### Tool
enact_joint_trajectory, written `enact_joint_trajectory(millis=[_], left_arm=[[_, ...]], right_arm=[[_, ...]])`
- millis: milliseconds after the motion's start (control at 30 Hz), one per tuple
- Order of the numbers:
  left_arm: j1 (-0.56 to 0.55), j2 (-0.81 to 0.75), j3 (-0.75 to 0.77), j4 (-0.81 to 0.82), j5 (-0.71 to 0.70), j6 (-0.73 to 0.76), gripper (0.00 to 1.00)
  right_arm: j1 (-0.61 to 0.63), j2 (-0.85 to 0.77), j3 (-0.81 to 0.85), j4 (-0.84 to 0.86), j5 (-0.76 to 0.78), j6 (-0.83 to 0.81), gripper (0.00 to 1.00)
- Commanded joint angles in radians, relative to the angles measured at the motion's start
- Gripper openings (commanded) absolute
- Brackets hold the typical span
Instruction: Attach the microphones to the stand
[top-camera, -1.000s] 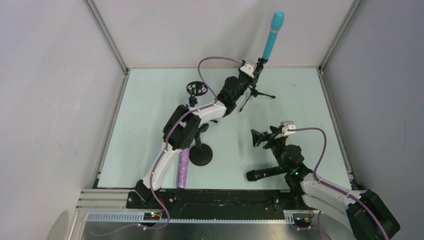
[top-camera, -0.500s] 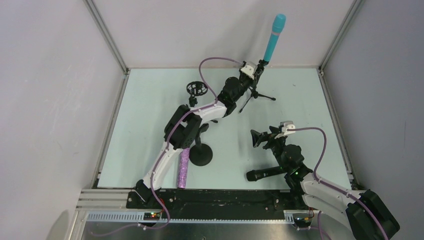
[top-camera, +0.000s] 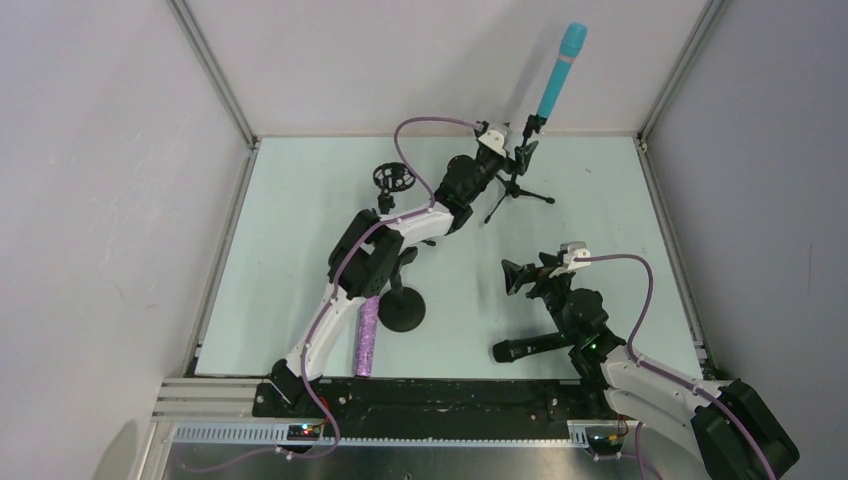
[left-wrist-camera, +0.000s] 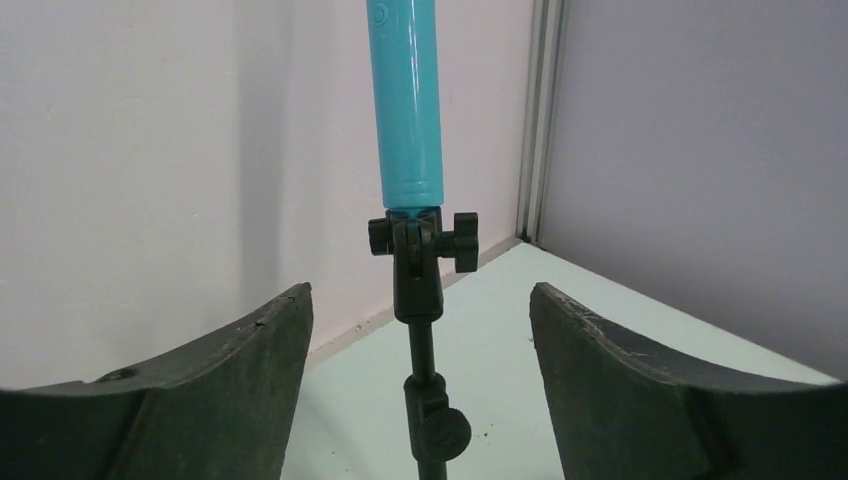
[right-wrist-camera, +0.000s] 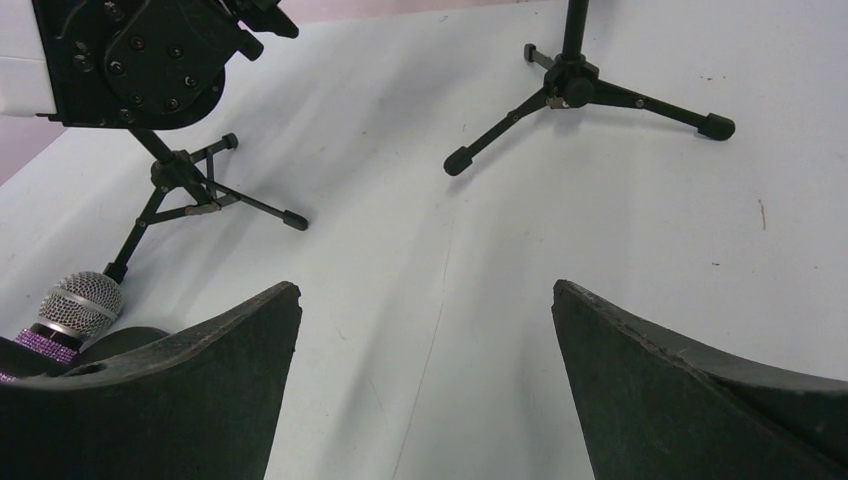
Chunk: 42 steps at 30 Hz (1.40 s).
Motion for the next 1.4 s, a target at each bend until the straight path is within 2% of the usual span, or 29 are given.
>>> enact_joint_trajectory(millis=[0, 100, 233, 333, 400, 567, 767, 1133, 1367], left_arm=[[0.008, -0.062, -0.021, 0.078, 0.000, 0.004, 0.84], [0.008, -0.069, -0.033, 0.081, 0.000, 0.004, 0.86], [0.008, -0.066, -0.058, 0.075, 0.012, 0.001, 0.81], [0.007, -0.075, -0.109, 0.101, 0.030, 0.001, 0.80], [0.007, -0.092, -0.142, 0.127, 0.028, 0.001, 0.82], [0.008, -0.142, -0.232, 0.185, 0.031, 0.024, 0.98], [0.007, -0.211, -0.278, 0.241, 0.073, 0.048, 1.00], [-0.002, -0.413, -0.398, 0.278, 0.124, 0.120, 1.00], [-0.016, -0.603, -0.489, 0.302, 0.166, 0.129, 1.00]], right_arm=[[-0.007, 0.002, 0.017, 0.014, -0.009, 0.013, 1.00], [-0.008, 0.002, 0.019, 0.012, -0.009, 0.013, 1.00], [-0.011, -0.002, 0.018, 0.007, -0.009, 0.012, 1.00], [-0.013, -0.003, 0.019, 0.006, -0.011, 0.014, 1.00], [-0.013, -0.001, 0.019, 0.007, -0.015, 0.015, 1.00], [-0.017, 0.008, 0.023, 0.005, -0.017, 0.021, 1.00], [-0.018, 0.013, 0.030, -0.002, -0.024, 0.024, 1.00], [-0.020, 0.013, 0.036, -0.013, -0.032, 0.025, 1.00], [-0.021, 0.012, 0.040, -0.020, -0.047, 0.026, 1.00]])
